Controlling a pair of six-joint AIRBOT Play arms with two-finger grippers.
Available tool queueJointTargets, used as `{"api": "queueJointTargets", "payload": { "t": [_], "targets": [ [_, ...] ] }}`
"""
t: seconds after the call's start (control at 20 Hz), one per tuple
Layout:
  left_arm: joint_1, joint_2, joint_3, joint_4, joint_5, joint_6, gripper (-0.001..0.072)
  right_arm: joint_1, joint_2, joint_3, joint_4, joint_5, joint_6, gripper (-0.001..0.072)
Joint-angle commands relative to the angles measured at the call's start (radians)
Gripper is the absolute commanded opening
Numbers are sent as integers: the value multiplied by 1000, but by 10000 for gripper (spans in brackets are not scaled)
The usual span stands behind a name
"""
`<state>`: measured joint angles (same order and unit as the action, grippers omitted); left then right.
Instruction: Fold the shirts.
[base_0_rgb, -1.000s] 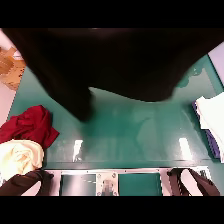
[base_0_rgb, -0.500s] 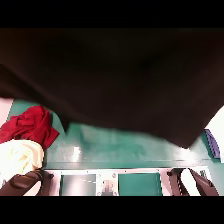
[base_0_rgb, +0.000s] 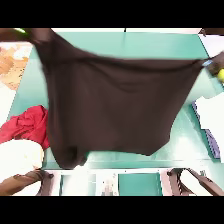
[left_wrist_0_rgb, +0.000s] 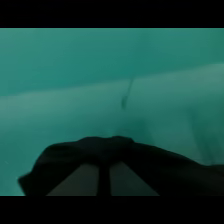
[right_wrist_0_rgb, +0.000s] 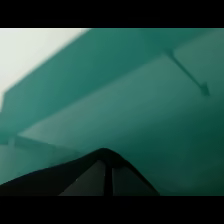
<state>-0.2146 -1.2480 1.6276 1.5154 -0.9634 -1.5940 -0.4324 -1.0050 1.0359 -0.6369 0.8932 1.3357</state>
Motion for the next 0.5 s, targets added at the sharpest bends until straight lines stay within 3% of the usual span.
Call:
{"api": "queueJointTargets", "payload": {
  "t": [0.0,0.2,0.35,0.45],
  "targets": [
    [0,-284,-47,-82,183,28,21,92,-295,-63,77,-208,-138,14],
    [0,-449,-47,-90,333,19,21,95,-652,203,152,-130,-174,14],
    [0,-475,-47,-129,473,20,21,97,-790,383,152,-80,-165,15],
    [0,-481,-47,-135,488,24,21,99,-816,427,153,-80,-165,14]
  ]
}}
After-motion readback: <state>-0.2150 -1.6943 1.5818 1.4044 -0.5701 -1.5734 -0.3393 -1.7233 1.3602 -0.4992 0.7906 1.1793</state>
